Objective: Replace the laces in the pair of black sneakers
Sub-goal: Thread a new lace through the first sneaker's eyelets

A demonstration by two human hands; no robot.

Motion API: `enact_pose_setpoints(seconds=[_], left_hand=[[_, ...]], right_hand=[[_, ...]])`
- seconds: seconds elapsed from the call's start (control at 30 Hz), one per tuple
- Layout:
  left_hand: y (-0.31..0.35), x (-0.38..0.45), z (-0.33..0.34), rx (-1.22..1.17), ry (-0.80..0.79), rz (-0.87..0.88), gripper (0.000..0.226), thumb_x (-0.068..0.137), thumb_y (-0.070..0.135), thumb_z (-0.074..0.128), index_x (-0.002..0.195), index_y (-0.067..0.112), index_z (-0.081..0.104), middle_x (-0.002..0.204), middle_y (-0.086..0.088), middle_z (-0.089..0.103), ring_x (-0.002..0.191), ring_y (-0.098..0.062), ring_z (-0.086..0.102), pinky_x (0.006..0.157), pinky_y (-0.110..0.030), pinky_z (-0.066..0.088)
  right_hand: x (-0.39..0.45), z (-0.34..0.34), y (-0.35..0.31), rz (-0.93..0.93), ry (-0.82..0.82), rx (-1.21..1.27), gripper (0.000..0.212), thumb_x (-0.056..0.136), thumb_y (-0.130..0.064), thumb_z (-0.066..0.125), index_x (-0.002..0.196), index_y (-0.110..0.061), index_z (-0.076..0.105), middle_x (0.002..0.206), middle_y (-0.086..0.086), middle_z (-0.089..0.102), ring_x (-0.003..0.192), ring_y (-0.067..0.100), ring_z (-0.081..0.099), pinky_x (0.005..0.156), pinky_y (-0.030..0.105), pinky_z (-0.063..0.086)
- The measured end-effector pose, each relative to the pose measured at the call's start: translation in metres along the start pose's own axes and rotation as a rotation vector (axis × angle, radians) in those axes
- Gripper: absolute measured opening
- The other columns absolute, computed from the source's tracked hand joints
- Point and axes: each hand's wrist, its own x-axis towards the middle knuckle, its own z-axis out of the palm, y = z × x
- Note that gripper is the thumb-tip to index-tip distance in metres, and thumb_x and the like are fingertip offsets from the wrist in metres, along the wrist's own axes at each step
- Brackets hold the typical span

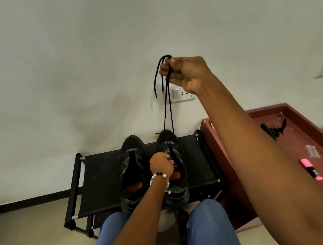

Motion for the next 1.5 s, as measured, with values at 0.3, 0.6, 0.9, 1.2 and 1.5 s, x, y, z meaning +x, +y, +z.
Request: enact_pose_setpoints(seconds=[0.3, 0.6, 0.9, 1.2, 1.5], left_hand=[[0.056, 0.021, -0.072, -0.407, 0.141, 0.292, 0.033, 0.100, 0.018, 0.050, 0.132, 0.014, 0.057, 0.130, -0.001, 0.059, 0.120, -0.015, 0.054, 0.102, -0.024, 0.041], [0.105, 0.032, -0.091, -0.839, -0.215, 0.310, 0.028, 0.104, 0.010, 0.039, 0.089, 0.002, 0.062, 0.074, -0.010, 0.062, 0.066, -0.021, 0.064, 0.076, -0.028, 0.058], [0.118, 0.044, -0.097, -0.902, -0.213, 0.151, 0.030, 0.104, 0.011, 0.040, 0.083, 0.005, 0.061, 0.066, -0.003, 0.052, 0.058, -0.015, 0.050, 0.069, -0.028, 0.052], [0.175, 0.042, -0.141, -1.190, -0.240, 0.179, 0.034, 0.105, 0.013, 0.033, 0.077, 0.013, 0.053, 0.053, 0.004, 0.042, 0.040, -0.007, 0.030, 0.052, -0.023, 0.038], [0.183, 0.045, -0.150, -1.265, -0.240, 0.130, 0.036, 0.106, 0.015, 0.030, 0.077, 0.014, 0.051, 0.049, 0.005, 0.042, 0.036, -0.007, 0.025, 0.046, -0.020, 0.027]], right_hand=[[-0.002, -0.004, -0.017, -0.028, -0.015, 0.074, 0.013, 0.095, 0.001, 0.056, 0.087, 0.002, 0.065, 0.082, 0.016, 0.071, 0.075, 0.028, 0.072, 0.060, 0.033, 0.059], [0.011, -0.045, 0.054, 0.036, 0.338, 0.117, 0.016, 0.088, 0.003, 0.059, 0.077, -0.008, 0.062, 0.073, 0.008, 0.062, 0.062, 0.018, 0.060, 0.058, 0.027, 0.050], [-0.023, -0.053, 0.245, 0.463, 0.045, -0.835, 0.101, 0.058, -0.070, 0.077, 0.139, -0.018, 0.044, 0.145, 0.015, 0.033, 0.137, 0.038, 0.028, 0.108, 0.053, 0.034], [-0.022, -0.041, 0.271, 0.374, 0.188, -1.070, 0.081, 0.084, -0.042, 0.071, 0.147, -0.015, 0.029, 0.149, 0.020, 0.020, 0.135, 0.039, 0.019, 0.106, 0.057, 0.027], [-0.017, -0.041, 0.272, 0.383, 0.173, -1.071, 0.080, 0.086, -0.043, 0.069, 0.148, -0.015, 0.027, 0.149, 0.020, 0.017, 0.135, 0.040, 0.019, 0.106, 0.056, 0.029]])
